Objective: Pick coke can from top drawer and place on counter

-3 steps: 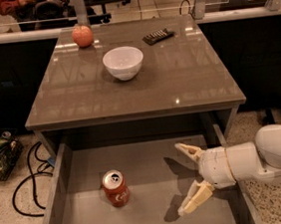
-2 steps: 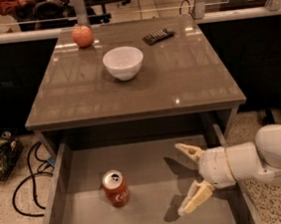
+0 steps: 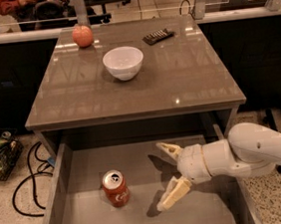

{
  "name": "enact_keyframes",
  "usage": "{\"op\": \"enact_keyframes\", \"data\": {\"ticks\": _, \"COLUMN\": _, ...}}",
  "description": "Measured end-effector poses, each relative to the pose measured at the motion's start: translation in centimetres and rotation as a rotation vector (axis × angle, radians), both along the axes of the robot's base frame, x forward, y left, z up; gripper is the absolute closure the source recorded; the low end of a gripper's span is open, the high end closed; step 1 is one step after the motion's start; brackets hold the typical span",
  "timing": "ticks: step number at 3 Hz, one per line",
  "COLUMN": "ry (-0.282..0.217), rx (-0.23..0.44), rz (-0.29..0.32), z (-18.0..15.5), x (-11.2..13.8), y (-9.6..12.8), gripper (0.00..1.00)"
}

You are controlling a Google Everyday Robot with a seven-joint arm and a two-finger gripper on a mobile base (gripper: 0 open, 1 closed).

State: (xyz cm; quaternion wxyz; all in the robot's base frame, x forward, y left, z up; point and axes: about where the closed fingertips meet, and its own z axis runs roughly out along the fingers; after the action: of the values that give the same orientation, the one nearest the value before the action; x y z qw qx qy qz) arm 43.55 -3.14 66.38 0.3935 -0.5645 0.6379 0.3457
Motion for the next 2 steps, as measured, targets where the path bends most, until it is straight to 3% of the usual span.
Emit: {"op": "enact_keyframes", "data": {"ticks": 2, "ry": 0.013, "rx": 0.072, "rz": 0.014, "z": -0.7, "x": 0.8, "y": 3.5, "gripper": 0.0}}
